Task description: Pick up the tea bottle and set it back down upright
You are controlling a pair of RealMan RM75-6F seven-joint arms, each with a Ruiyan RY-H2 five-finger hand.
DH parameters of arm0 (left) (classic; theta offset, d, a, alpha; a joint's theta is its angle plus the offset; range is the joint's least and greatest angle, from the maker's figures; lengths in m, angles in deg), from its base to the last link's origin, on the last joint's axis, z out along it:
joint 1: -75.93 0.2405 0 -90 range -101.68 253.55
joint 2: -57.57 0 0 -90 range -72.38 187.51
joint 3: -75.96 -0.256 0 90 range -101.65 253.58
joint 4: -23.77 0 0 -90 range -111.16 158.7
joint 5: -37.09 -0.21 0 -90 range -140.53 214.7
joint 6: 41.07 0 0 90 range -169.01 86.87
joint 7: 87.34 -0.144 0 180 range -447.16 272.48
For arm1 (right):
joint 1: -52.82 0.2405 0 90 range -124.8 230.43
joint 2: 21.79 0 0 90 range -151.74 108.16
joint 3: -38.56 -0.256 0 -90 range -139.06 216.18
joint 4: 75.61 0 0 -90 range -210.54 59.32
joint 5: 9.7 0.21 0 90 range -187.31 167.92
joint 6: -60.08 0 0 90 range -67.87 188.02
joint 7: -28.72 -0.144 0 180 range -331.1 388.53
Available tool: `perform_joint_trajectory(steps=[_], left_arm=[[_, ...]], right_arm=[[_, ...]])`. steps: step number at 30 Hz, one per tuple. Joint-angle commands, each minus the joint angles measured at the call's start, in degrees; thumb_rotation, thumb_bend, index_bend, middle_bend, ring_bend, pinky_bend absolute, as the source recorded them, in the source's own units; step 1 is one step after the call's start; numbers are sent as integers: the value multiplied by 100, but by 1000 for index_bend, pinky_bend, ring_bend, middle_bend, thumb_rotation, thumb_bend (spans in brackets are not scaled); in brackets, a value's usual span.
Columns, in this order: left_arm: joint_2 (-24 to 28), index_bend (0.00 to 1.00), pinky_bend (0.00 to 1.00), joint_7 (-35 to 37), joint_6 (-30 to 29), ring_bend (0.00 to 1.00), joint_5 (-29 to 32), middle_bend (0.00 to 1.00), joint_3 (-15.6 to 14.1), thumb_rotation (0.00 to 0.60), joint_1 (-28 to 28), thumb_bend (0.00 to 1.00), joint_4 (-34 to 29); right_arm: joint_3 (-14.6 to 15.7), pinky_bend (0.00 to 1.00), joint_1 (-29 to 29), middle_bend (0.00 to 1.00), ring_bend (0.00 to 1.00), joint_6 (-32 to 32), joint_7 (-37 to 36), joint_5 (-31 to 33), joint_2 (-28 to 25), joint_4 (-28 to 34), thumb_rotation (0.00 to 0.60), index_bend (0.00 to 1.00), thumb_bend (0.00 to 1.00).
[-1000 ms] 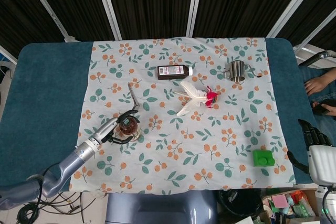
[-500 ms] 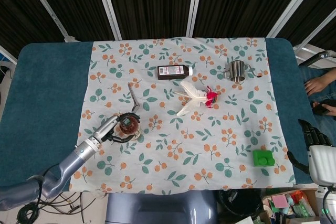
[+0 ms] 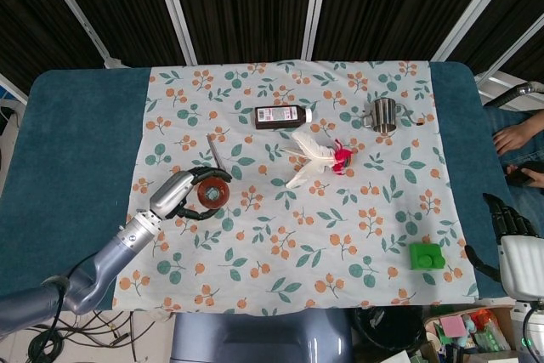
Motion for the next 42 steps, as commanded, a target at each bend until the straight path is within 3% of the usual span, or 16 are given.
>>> perform_joint_trajectory(steps=[1,6,10,12,15,20,27,31,37,39,42], left_arm=[[-17,331,433,-1770,-172,371,48,414,334,600,-119,565,-128],[-149,327,429,-2996,-299,370,105,407,518,600,-183,564,45],[-368,317,423,-4204,-584,370,-62,401,523,600,-188,532,563],[-479,316,423,-4464,-683,371,-72,399,529,600,-170,530,732],[-576,316,423,-4279,-726,370,8,392,528,600,-122,529,750],[-315,321,423,-2633,-396,361,414,388,613,600,-62,528,-259],[803,323,423,155,724,353,1336,385,1125,600,-109,528,-2337],[1439,321,423,1869,1466,353,1601,384,1418,600,-168,528,-2917],[2039,318,423,5212,2412,353,1237,382,1767,600,-193,528,-2833],[2062,318,423,5580,2477,353,940,381,1697,600,-225,528,-2599],[2004,318,423,5509,2452,353,560,379,1497,600,-297,528,-2244]], right_arm=[[0,256,0,109,176,2,6,3,1,-1,600,83,165],[-6,256,1,109,176,9,9,20,4,1,600,83,165],[-6,255,2,109,176,12,15,24,7,0,600,83,165],[-6,256,1,109,176,15,17,28,8,2,600,84,165],[-7,256,1,109,176,17,23,32,8,4,600,84,165],[-12,256,2,109,176,22,25,44,8,3,600,84,164],[-15,255,3,109,176,23,26,48,12,-1,600,84,165],[-12,255,2,109,176,23,28,46,13,1,600,85,165],[-14,255,2,109,176,22,25,47,12,2,600,86,165],[-13,256,1,109,176,23,26,49,13,2,600,85,165],[-13,255,2,109,176,27,31,54,14,2,600,86,165]])
